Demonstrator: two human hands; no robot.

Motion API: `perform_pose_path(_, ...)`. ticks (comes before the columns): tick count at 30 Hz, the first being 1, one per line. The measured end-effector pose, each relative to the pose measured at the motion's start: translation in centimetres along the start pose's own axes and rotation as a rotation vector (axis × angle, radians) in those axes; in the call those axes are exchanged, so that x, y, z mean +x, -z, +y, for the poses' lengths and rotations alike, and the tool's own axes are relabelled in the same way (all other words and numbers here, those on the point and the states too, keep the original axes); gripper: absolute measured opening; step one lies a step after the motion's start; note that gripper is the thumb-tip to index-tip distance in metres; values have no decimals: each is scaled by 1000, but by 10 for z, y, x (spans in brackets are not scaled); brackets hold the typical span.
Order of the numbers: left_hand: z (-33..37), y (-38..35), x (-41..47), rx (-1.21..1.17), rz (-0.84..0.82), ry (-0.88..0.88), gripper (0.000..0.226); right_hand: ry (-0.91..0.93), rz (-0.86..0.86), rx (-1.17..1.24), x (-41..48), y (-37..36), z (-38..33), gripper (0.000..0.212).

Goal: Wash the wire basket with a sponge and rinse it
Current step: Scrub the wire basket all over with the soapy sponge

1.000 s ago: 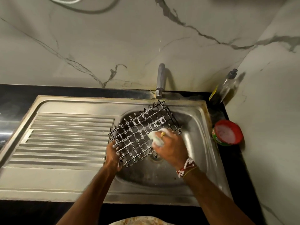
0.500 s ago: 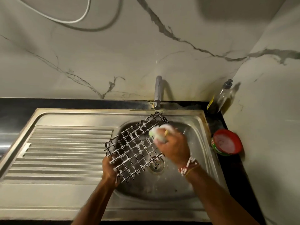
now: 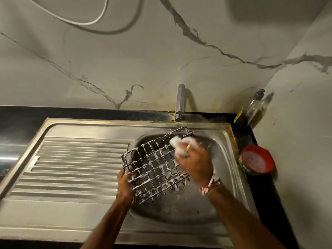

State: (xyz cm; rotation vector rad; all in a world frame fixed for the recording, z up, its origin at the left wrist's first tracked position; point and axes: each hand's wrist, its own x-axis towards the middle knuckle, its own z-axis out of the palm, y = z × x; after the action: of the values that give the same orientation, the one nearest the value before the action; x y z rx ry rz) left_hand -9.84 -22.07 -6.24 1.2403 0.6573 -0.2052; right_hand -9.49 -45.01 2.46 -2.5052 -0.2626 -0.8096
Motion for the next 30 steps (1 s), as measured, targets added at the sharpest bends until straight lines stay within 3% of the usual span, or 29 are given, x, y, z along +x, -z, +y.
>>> perform_pose_path(3,5,-5,-4,27,-15,-128,23,-157,60,-100,33,15,10,19)
perform_pose_path(8,17,-9,-8,28,-90,-369,27,-185,-158,33,18,7,-15,22)
perform_pose_path(11,19,-3,-6,44,-113,-456,14,-420,-29,188,37,25,0,23)
perform_pose_path(14,19,1,-2,82,-171,-547,17,-523,-36,31,53,28,17,26)
perform_pose_path(17,21,1,0,116,-217,-629,35,-507,-133,-83,57,21,11,27)
perform_pose_path(24,30,7,0,130,-215,-735,40,-299,-272,-315,67,21,-9,18)
perform_pose_path(30,34,-14,-9,226,-273,-832,23,-139,-406,-240,66,3,-46,13)
